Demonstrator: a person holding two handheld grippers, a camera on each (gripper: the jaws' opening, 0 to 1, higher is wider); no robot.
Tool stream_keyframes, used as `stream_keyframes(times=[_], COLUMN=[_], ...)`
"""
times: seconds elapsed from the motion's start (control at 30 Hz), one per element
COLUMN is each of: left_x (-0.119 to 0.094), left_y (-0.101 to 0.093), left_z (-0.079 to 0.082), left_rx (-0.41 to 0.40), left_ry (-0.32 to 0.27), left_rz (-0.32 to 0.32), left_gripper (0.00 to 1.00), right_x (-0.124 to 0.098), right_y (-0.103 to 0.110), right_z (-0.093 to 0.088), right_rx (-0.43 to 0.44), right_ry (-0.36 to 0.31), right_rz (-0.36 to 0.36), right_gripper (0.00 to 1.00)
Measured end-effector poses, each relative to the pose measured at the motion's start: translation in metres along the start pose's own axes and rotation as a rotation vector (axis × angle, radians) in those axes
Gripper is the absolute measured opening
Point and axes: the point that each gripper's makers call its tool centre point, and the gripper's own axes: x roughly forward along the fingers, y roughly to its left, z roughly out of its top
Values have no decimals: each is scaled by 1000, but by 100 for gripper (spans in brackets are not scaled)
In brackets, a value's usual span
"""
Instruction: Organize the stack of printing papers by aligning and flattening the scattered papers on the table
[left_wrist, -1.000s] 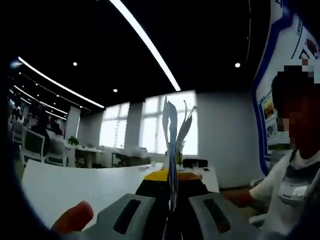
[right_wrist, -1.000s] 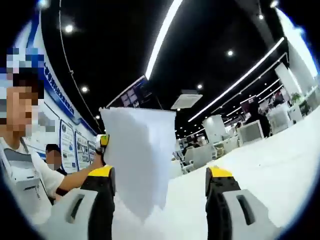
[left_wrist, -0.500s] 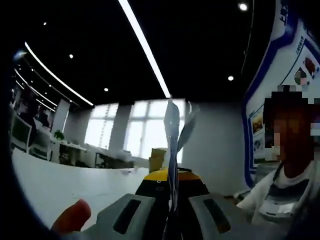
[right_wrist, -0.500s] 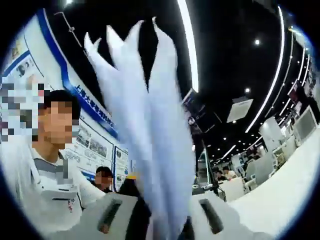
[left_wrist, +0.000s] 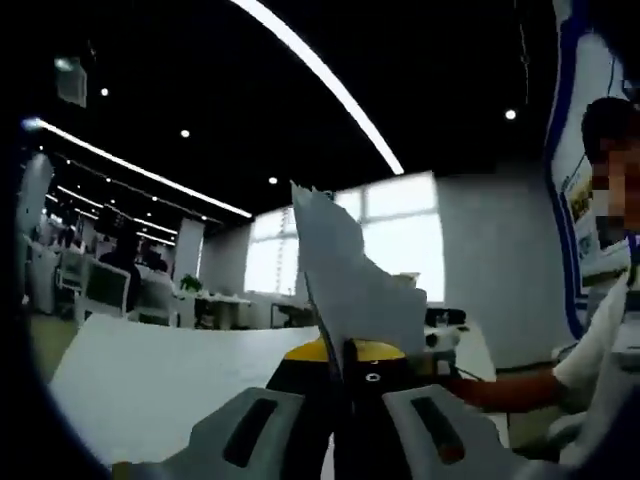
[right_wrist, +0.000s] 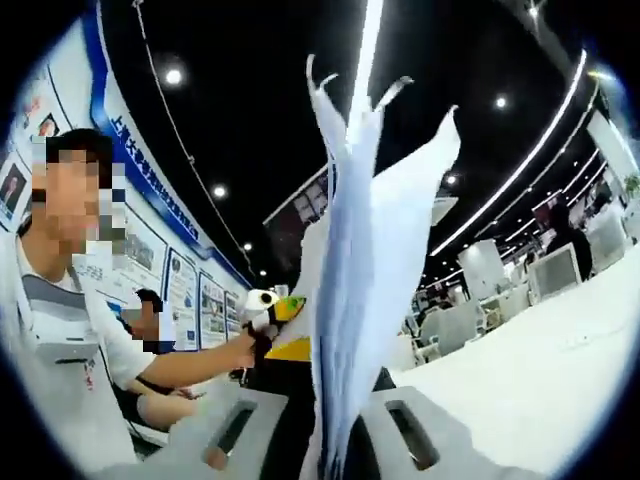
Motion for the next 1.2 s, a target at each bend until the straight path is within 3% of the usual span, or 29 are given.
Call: stream_keyframes(times=[0.03, 0.1, 0.23, 0.33, 0.47, 0.63, 0.7, 0.73, 0.77, 0.83, 0.87, 0.9, 0.97, 1.03, 1.07, 1.2], left_x=[1, 2, 3, 3, 5, 11, 13, 13, 11, 9, 9, 9, 10, 8, 6, -7], left_y=[2, 12, 23, 22, 19, 29, 30, 30, 32, 32, 31, 28, 27, 28, 28, 29], left_z=[-7, -17, -37, -50, -62, -64, -63, -66, -78, -100, -100, -93, -96, -94, -93, -87], left_rx=[0, 112, 167, 173, 303, 307, 317, 320, 302, 246, 273, 315, 239, 225, 226, 197], left_ry=[25, 76, 129, 131, 88, 64, 65, 75, 117, 151, 127, 71, 94, 106, 107, 90], left_rz=[1, 40, 77, 67, 65, 106, 107, 107, 116, 105, 104, 107, 108, 94, 90, 84], left_gripper=[8, 8, 7, 7, 6, 6, 6, 6, 6, 6, 6, 6, 6, 7, 9, 25], right_x=[0, -1, -1, -5, -8, -5, -3, -6, -12, -27, -25, -22, -22, -23, -21, -31], right_y=[-1, -5, -16, -26, -45, -43, -43, -46, -48, -62, -64, -58, -58, -54, -47, -40], right_z=[-1, -3, -10, -14, -17, -10, -8, -13, -27, -55, -52, -46, -46, -42, -33, -12], right_rx=[15, -2, -45, -66, -130, -256, -265, -261, -258, -258, -278, -265, -232, -270, -258, -311], right_ry=[6, 19, 52, 63, 88, 79, 77, 94, 144, 269, 248, 209, 205, 212, 169, 132], right_rz=[-6, -34, -92, -132, -231, -273, -280, -299, -291, -343, -351, -315, -321, -320, -288, -296], right_gripper=[0, 0, 0, 0, 0, 0, 0, 0, 0, 0, 0, 0, 0, 14, 20, 19])
